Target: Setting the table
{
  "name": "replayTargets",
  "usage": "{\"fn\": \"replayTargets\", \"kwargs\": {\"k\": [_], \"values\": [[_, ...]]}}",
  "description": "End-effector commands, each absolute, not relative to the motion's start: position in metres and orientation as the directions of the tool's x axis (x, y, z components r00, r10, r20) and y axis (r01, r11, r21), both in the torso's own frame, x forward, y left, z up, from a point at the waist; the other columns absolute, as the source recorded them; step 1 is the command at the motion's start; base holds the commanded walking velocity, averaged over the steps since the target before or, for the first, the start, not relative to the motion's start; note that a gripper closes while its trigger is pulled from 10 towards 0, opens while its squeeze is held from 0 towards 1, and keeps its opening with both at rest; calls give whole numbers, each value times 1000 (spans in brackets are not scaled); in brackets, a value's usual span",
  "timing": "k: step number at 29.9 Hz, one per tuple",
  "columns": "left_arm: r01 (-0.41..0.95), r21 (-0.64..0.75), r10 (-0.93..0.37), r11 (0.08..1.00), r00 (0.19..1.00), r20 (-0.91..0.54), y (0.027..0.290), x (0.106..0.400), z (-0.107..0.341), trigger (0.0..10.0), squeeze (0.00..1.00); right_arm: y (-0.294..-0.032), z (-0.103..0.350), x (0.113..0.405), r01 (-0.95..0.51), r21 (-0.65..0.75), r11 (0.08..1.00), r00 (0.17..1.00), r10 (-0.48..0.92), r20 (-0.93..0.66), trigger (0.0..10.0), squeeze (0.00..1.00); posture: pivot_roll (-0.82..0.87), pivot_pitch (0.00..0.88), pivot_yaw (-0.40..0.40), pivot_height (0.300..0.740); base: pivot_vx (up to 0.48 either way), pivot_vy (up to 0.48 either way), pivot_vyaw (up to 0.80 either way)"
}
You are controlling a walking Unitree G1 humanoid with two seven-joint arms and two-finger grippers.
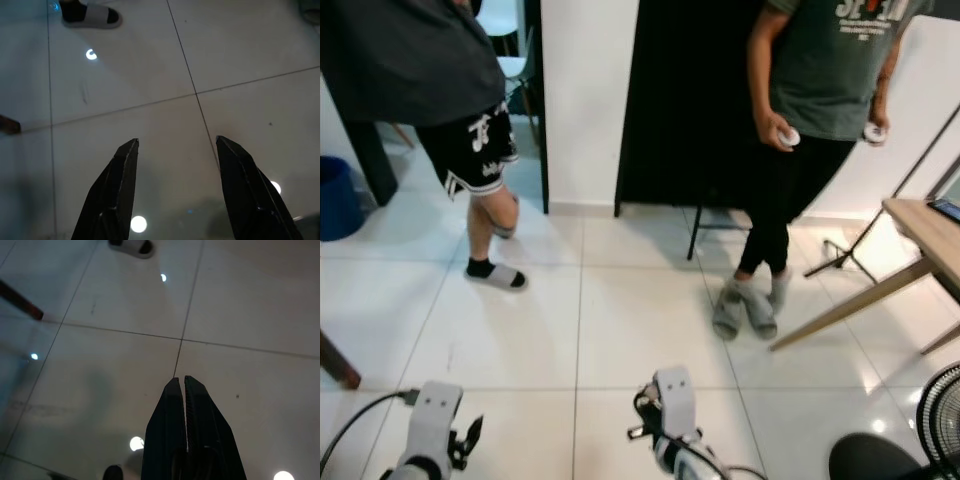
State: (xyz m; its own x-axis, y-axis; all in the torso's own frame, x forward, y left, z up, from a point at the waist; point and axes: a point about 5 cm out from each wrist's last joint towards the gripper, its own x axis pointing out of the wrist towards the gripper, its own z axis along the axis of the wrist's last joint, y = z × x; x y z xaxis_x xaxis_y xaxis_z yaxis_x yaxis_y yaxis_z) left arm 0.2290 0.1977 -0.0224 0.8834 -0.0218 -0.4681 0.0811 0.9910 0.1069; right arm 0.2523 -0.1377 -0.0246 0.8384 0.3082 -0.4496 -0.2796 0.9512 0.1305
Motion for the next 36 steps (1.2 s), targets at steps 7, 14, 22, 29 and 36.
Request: {"fn": "replayTargets", "kwargs": {"k": [7, 14, 22, 29, 36], "values": [[89, 103, -29, 991, 877, -480, 195, 228, -25, 10000, 0, -144, -29, 248, -266, 120, 956, 832, 291, -473, 10000, 0, 11, 0, 40, 740, 0, 0, -788], [86, 104, -25, 991, 877, -480, 196, 227, -25, 10000, 0, -144, -29, 248, -267, 122, 956, 831, 293, -474, 10000, 0, 18, 0, 41, 740, 0, 0, -788], [88, 103, -27, 991, 876, -482, 196, 226, -25, 10000, 0, -145, -29, 247, -249, 126, 960, 836, 279, -472, 10000, 0, 18, 0, 45, 740, 0, 0, -788], [70, 83, -21, 994, 877, -479, 194, 227, -25, 10000, 0, -150, -28, 248, -222, 129, 966, 845, 257, -470, 10000, 0, -9, 0, 29, 740, 0, 0, -788], [63, 78, -18, 995, 878, -478, 194, 228, -24, 10000, 0, -151, -28, 249, -222, 122, 967, 846, 254, -469, 10000, 0, -15, 0, 30, 740, 0, 0, -788]]}}
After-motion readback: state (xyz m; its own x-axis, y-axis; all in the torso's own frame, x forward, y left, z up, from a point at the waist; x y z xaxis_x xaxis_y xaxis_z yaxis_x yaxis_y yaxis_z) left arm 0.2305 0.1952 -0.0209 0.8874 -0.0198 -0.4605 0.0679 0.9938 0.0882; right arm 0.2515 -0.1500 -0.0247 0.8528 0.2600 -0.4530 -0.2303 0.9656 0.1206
